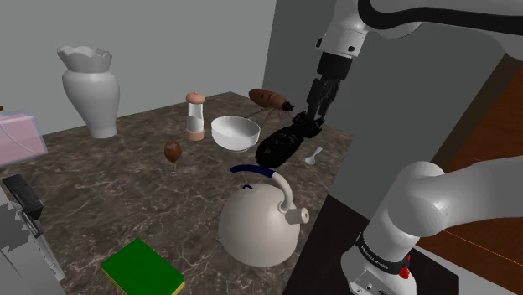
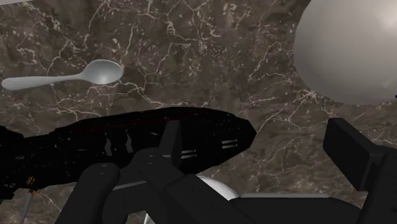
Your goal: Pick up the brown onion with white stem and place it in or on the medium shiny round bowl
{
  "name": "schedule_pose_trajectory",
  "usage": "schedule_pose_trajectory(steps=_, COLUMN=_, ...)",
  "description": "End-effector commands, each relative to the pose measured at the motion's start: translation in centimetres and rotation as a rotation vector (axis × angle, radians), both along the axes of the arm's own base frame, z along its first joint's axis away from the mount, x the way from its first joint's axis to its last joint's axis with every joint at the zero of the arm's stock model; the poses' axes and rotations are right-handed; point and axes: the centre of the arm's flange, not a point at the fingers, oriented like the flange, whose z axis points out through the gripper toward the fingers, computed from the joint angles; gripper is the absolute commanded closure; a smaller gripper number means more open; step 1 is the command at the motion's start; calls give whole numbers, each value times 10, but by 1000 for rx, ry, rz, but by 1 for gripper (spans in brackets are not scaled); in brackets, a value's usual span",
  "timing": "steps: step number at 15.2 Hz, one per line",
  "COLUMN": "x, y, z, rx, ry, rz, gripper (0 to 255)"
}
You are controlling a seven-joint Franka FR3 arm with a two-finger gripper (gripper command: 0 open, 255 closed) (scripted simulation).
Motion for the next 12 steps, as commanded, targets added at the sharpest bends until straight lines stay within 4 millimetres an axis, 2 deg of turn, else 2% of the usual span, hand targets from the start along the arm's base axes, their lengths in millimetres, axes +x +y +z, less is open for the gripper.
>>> schedule_pose_trajectory(steps=1, x=0, y=0, z=0, rx=0, ry=0, rz=0, gripper=0)
schedule_pose_trajectory(steps=12, x=104, y=99, z=-42, rx=-28, ry=10, rz=9, gripper=0)
